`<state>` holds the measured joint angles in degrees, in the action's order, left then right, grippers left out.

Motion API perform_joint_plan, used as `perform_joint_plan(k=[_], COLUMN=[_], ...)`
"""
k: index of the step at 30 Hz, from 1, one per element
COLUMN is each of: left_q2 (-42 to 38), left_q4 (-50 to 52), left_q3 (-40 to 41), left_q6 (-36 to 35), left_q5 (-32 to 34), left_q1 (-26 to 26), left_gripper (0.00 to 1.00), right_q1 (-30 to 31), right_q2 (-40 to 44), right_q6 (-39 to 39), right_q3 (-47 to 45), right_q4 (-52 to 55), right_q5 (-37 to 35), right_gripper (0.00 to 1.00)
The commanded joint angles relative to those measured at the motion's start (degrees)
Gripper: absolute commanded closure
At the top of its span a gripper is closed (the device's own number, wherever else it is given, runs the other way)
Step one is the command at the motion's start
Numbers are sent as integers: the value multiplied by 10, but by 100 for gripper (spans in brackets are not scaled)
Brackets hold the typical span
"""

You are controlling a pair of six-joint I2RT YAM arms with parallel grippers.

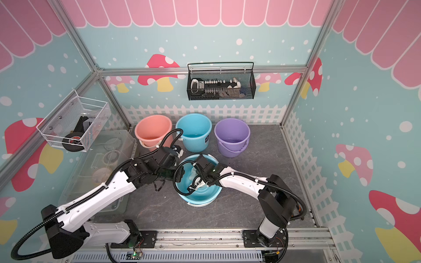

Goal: Wipe the inside of the bucket with a cloth
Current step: Wipe the dirt from the inside of the bucket.

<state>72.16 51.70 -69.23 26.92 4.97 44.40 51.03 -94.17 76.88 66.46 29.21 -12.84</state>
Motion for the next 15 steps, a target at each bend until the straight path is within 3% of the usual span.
perform_joint_plan(k=[1,7,15], left_q2=[-31,-45,-63], left_q4=[-2,-39,-100], left_q3=[5,25,63], left_q6=[11,12,20], left_q5=[47,50,37], left_q1=[-1,6,26], left_gripper=[100,100,100], right_q1=[-7,-8,-7], right_q2=[-26,-58,-74], right_q6=[-59,-90,-116], right_q3=[14,45,62], right_q4=[202,277,205], right_q5=[65,203,401], right_gripper=[100,100,100])
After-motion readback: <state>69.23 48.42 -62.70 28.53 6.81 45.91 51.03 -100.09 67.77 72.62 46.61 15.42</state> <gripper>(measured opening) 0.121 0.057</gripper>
